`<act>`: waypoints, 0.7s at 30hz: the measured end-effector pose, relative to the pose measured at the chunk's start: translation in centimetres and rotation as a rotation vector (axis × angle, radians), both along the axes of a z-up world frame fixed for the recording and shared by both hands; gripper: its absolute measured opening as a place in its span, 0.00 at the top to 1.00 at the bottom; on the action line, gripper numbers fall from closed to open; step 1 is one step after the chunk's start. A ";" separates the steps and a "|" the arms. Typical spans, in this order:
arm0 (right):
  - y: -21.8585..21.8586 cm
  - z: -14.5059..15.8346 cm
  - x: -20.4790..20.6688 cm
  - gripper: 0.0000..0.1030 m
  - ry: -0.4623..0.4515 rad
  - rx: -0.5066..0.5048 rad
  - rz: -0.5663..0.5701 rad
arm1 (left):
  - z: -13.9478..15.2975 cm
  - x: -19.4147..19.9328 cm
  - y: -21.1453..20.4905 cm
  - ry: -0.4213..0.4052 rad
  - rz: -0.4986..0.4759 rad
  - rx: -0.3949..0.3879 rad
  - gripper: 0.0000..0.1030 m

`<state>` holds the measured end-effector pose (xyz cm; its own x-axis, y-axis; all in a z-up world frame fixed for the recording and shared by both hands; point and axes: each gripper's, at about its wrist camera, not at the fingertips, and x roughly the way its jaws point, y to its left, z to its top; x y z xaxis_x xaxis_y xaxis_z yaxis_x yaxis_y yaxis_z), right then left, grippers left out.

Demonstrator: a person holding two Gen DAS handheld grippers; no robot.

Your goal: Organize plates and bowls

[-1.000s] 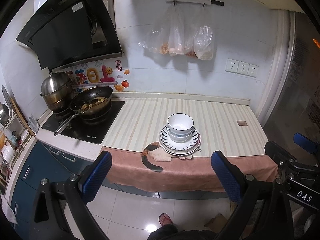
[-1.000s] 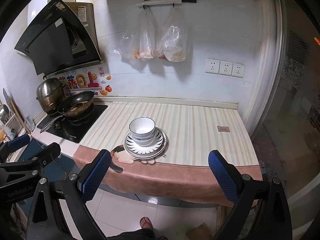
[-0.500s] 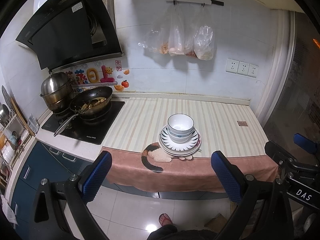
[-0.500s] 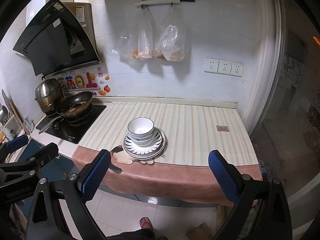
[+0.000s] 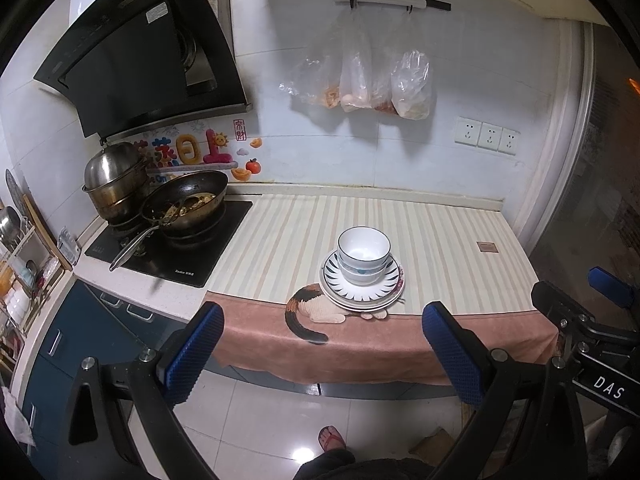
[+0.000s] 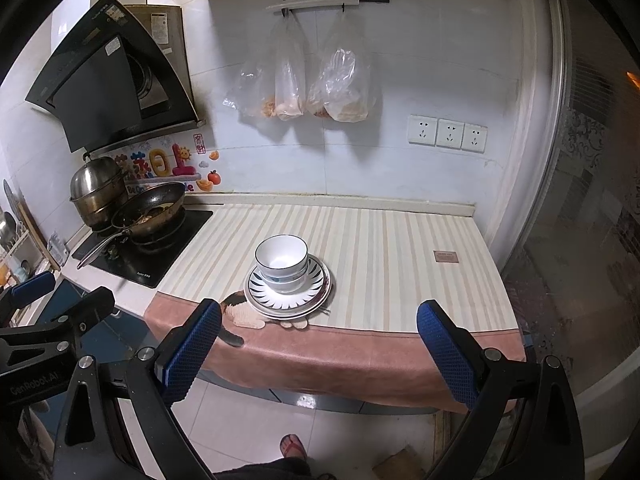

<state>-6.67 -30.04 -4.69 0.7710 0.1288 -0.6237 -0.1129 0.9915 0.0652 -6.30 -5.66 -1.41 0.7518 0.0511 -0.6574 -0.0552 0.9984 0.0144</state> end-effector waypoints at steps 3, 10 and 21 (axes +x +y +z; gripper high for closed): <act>-0.1 0.0 0.1 0.03 0.001 -0.002 -0.001 | 0.0 -0.1 0.0 -0.005 0.006 0.000 0.01; 0.0 -0.3 -0.1 0.03 0.010 0.003 -0.011 | -0.1 -0.2 0.2 -0.007 0.010 -0.001 0.01; 0.1 -0.4 -0.5 0.03 0.009 0.003 -0.013 | -0.2 -0.2 0.4 -0.005 0.008 0.000 0.01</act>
<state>-7.12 -29.96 -5.11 0.7668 0.1204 -0.6305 -0.0994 0.9927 0.0687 -6.55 -5.27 -1.57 0.7547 0.0568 -0.6536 -0.0630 0.9979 0.0139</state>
